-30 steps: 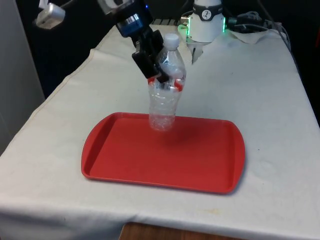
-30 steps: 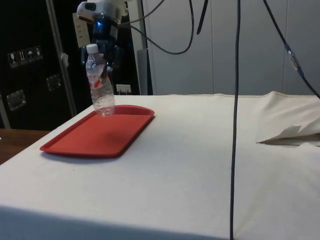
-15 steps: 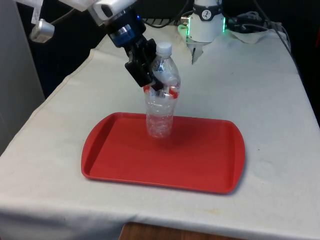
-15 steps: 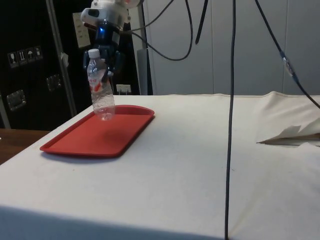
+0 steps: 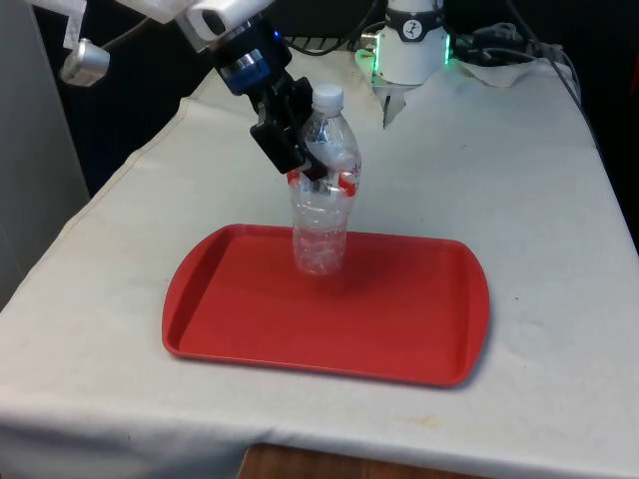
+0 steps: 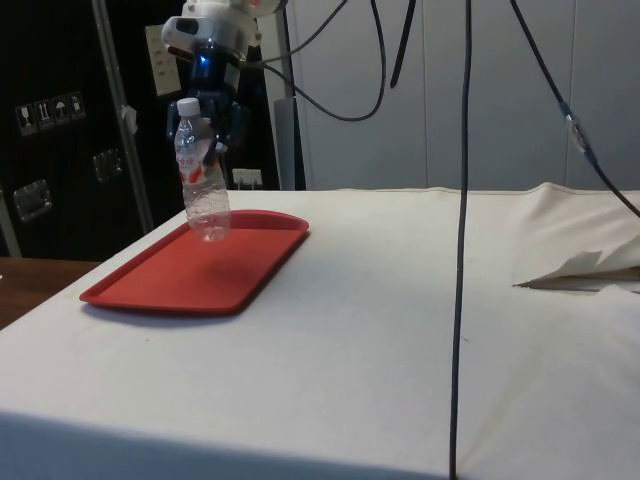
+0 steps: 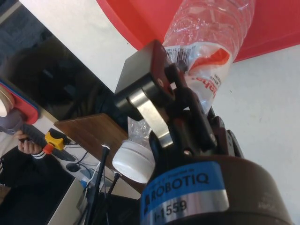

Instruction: Place the bottle upright on the tray.

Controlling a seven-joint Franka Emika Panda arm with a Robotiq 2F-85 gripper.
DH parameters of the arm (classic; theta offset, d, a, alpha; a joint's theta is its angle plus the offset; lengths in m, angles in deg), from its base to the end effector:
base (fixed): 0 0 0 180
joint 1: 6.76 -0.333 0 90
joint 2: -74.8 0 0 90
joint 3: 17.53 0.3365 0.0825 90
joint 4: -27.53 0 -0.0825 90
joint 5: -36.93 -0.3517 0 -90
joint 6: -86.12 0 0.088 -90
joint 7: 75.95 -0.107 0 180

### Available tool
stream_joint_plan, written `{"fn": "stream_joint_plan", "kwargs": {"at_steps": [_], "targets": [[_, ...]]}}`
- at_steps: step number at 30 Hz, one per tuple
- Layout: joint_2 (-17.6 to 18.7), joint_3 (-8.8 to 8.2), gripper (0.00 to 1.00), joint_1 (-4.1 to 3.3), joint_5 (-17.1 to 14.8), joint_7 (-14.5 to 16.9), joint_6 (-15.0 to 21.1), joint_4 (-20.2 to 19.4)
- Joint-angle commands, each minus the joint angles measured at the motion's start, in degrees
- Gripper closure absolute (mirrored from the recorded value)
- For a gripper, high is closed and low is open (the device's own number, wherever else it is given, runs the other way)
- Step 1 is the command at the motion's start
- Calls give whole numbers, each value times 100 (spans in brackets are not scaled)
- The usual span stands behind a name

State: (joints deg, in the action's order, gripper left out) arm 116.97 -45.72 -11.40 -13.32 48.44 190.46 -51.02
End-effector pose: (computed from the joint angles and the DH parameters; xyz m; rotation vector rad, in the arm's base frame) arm 0.6898 -0.1399 0.3385 -1.9974 -1.9199 -0.5980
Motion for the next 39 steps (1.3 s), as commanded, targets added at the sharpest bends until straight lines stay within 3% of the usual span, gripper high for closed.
{"fn": "stream_joint_plan", "kwargs": {"at_steps": [1, 39], "targets": [[0, 0, 67, 0, 0, 0, 0, 6], [115, -6, 67, -11, 11, -6, 0, 29]]}}
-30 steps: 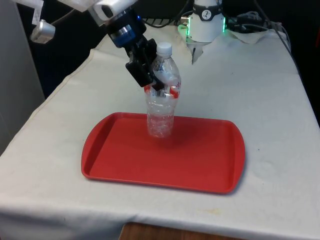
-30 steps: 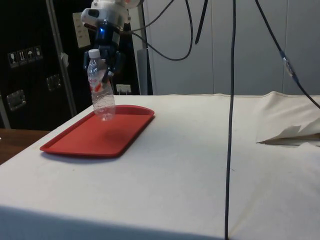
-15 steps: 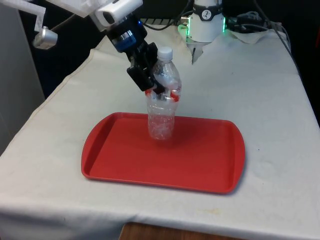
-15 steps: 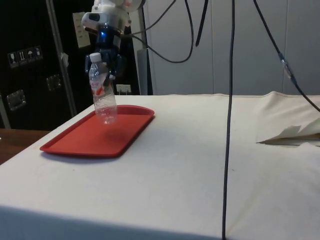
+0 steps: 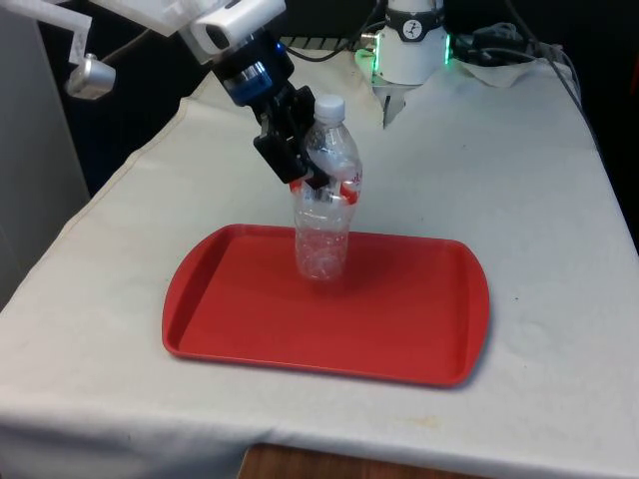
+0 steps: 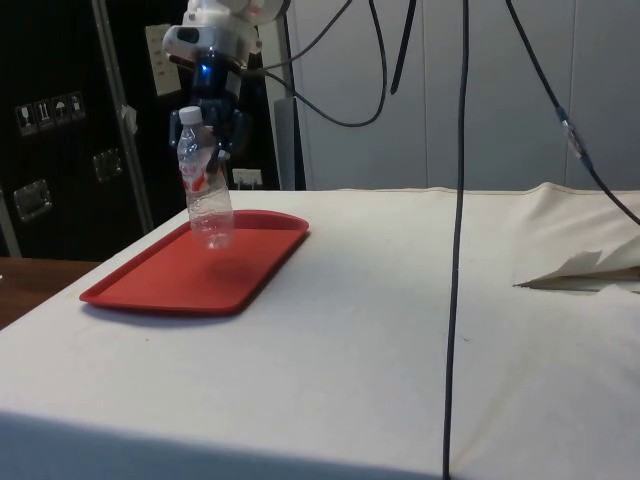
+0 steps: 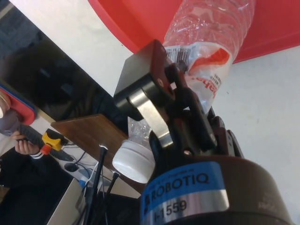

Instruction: Place the bottle upright on the tray.

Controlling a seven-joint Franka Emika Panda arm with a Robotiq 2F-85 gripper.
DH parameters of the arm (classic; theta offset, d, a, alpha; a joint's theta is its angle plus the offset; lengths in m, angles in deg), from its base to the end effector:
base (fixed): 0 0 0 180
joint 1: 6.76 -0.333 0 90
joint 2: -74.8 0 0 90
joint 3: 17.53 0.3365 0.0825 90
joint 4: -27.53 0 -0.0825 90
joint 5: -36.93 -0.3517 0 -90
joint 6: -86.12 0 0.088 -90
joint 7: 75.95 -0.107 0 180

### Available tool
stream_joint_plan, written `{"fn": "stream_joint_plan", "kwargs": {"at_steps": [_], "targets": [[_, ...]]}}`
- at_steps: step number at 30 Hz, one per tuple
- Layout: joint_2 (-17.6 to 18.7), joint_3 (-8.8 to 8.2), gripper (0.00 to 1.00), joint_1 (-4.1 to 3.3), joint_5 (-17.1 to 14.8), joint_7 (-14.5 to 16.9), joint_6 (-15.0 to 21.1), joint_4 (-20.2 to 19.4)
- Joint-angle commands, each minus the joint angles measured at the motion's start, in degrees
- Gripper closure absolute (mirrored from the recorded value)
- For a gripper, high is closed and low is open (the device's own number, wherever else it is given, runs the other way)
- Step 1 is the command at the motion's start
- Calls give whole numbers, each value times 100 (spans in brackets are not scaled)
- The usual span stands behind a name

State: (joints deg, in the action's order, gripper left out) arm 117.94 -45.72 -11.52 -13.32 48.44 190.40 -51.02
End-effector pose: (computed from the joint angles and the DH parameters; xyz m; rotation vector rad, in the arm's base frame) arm 0.6900 -0.1384 0.3270 -1.9938 -1.9125 -0.5772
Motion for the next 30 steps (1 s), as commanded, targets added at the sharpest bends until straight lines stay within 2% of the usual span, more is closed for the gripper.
{"fn": "stream_joint_plan", "kwargs": {"at_steps": [1, 13, 14, 15, 22, 23, 30], "targets": [[17, -6, 67, 0, 11, -6, 0, 23], [143, 11, 67, 11, -40, -17, 0, 132], [120, 0, 67, -6, -34, 0, 0, 92], [172, 11, 67, 17, -52, -17, -6, 166], [269, 6, 67, 17, -97, -23, -11, 269], [235, 0, 67, 0, -103, -6, 0, 212], [384, 6, 67, 23, -149, -23, 6, 367]]}}
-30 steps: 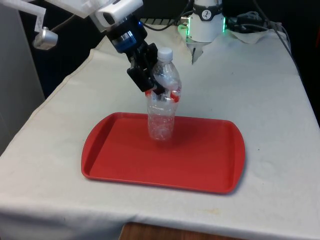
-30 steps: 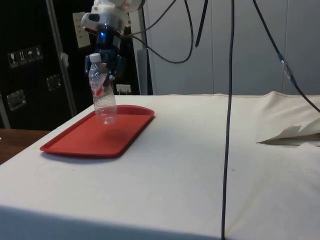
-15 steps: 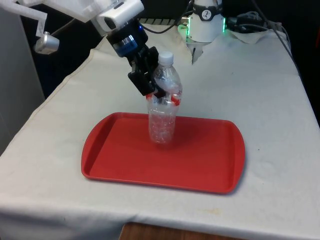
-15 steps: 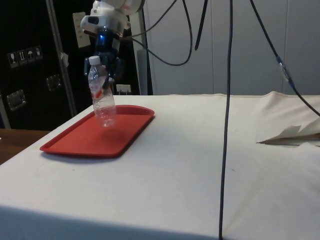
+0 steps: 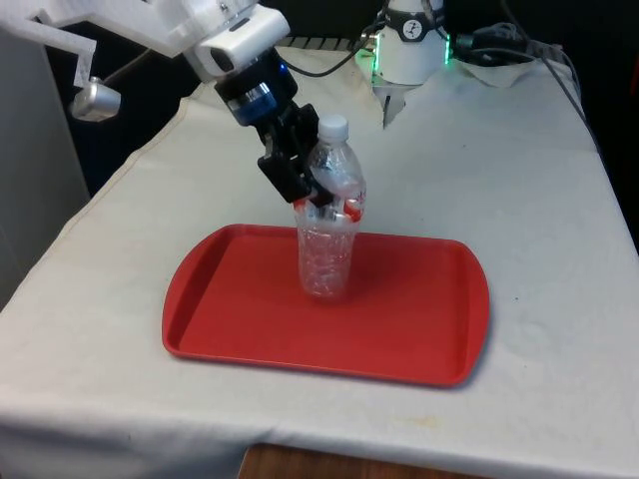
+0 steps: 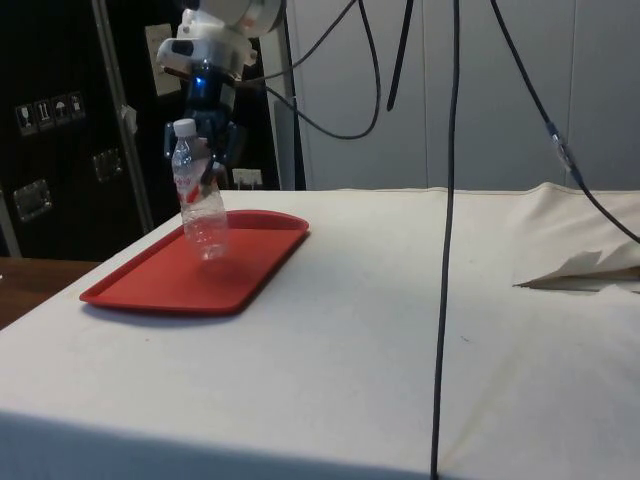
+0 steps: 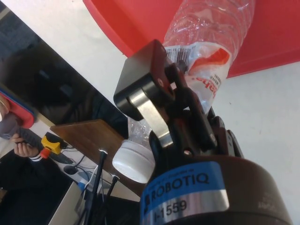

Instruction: Place the bottle upright on the tray.

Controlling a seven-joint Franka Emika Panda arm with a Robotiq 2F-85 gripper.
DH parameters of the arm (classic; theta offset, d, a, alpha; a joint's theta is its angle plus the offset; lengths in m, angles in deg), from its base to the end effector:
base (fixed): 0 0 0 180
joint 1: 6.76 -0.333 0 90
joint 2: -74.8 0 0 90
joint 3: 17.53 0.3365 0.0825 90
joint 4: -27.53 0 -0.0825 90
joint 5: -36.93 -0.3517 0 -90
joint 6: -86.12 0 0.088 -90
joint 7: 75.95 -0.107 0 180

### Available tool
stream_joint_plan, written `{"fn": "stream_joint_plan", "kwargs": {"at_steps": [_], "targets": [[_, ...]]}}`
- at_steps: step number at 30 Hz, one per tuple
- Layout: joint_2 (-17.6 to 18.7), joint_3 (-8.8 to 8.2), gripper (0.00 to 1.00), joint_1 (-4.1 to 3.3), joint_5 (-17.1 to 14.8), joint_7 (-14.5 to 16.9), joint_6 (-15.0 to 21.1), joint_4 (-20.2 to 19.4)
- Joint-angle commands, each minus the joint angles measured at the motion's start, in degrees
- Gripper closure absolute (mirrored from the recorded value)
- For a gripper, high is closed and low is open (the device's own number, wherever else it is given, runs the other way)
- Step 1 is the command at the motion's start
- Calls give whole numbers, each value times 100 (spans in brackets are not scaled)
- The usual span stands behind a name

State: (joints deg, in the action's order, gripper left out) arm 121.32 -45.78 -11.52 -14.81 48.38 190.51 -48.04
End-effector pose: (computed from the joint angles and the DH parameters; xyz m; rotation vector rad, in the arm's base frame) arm 0.7021 -0.1334 0.3086 -1.9899 -1.9147 -0.5764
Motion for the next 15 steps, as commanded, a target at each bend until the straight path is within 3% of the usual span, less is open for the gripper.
{"fn": "stream_joint_plan", "kwargs": {"at_steps": [1, 15], "targets": [[57, 11, 67, 17, -6, -17, -6, 80], [63, -11, 67, 0, -23, -6, -17, 69]]}}
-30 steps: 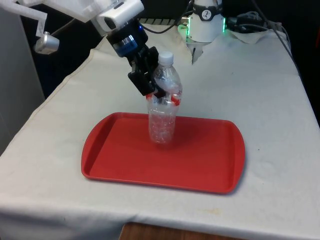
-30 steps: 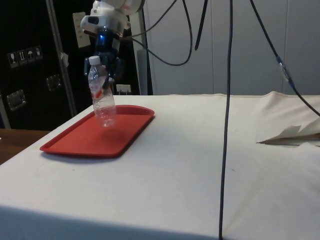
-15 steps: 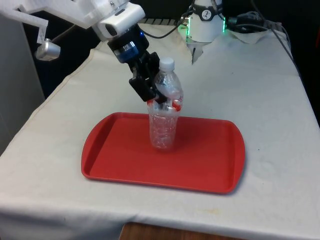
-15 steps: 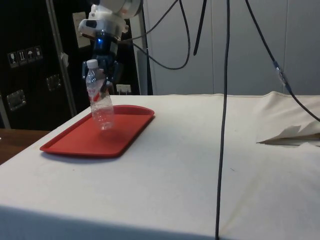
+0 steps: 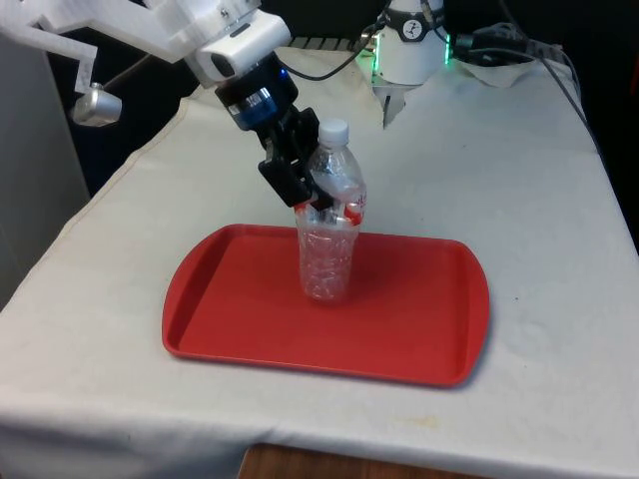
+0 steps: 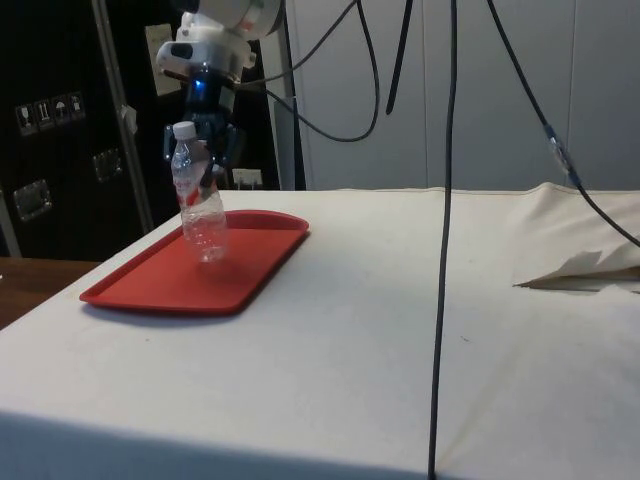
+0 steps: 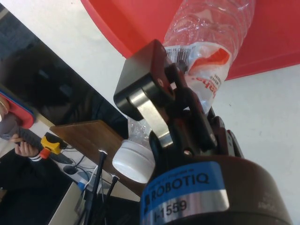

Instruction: Place the bottle upright on the tray.

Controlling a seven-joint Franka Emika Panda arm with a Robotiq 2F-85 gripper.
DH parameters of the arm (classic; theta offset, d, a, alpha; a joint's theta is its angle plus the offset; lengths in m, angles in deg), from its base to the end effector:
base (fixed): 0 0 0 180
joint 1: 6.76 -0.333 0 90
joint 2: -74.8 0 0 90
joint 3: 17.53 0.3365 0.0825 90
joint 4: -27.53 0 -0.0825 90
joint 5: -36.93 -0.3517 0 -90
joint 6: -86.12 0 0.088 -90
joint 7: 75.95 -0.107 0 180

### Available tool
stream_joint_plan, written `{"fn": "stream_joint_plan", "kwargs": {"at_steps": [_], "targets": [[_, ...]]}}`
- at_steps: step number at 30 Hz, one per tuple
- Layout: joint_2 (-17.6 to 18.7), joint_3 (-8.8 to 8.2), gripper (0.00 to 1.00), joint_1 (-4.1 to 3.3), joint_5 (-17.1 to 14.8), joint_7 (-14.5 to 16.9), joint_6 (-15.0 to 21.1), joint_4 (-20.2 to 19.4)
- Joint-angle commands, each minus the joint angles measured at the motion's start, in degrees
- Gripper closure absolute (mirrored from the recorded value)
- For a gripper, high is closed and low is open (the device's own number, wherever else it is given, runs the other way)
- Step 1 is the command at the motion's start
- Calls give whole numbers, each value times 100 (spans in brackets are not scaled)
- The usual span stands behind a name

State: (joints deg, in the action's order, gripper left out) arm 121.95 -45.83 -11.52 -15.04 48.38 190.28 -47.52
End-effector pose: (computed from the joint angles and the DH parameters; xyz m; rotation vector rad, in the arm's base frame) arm 0.7036 -0.1324 0.3047 -1.9859 -1.9135 -0.5729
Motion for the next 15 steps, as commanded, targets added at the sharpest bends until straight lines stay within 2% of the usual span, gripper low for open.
{"fn": "stream_joint_plan", "kwargs": {"at_steps": [1, 15], "targets": [[6, -6, 67, 0, 6, -6, 11, 17], [23, -23, 67, -17, 29, -17, 23, 34]]}}
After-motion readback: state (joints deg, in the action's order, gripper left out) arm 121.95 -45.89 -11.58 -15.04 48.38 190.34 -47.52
